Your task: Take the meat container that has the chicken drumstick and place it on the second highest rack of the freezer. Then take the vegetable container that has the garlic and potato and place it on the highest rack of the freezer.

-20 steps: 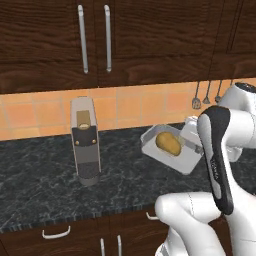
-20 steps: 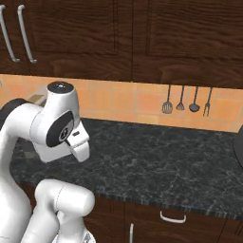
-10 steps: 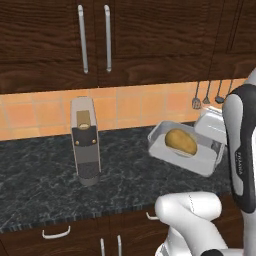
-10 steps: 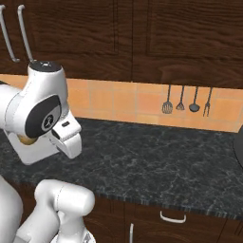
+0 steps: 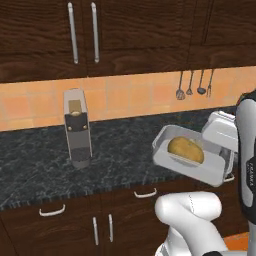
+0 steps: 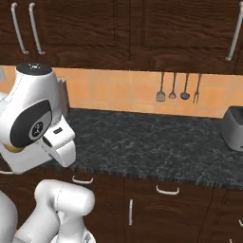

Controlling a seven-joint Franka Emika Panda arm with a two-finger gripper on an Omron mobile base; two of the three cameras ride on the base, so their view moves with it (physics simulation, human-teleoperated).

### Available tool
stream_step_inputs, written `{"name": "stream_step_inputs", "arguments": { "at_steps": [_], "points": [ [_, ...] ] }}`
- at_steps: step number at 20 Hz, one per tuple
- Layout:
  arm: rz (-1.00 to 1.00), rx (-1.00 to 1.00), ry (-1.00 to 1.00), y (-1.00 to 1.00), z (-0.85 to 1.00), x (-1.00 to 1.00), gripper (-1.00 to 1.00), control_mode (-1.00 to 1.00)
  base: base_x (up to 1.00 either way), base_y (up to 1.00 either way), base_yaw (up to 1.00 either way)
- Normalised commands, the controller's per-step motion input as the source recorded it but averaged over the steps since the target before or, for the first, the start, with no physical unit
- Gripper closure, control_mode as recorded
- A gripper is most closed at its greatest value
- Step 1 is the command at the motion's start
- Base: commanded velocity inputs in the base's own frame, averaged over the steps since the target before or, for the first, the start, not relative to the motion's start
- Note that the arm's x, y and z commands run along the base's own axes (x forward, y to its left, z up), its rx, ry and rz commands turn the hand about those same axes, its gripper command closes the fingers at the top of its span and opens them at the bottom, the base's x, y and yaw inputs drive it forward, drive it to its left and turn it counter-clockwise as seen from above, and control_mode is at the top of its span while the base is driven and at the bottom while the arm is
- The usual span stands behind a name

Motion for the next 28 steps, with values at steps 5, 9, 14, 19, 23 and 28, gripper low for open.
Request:
{"name": "stream_step_inputs", "arguments": {
  "at_steps": [5,9,14,19,23,28],
  "points": [
    [0.0,0.0,0.0,0.0,0.0,0.0,1.0,1.0,0.0,-0.49,-0.67],
    [0.0,0.0,0.0,0.0,0.0,0.0,1.0,1.0,0.0,-0.49,-0.73],
    [0.0,0.0,0.0,0.0,0.0,0.0,1.0,1.0,0.0,-0.58,-0.73],
    [0.0,0.0,0.0,0.0,0.0,0.0,1.0,1.0,0.0,-0.68,-0.72],
    [0.0,0.0,0.0,0.0,0.0,0.0,1.0,1.0,0.0,-0.73,-0.71],
    [0.0,0.0,0.0,0.0,0.0,0.0,1.0,1.0,0.02,-0.88,-0.66]
  ]
}}
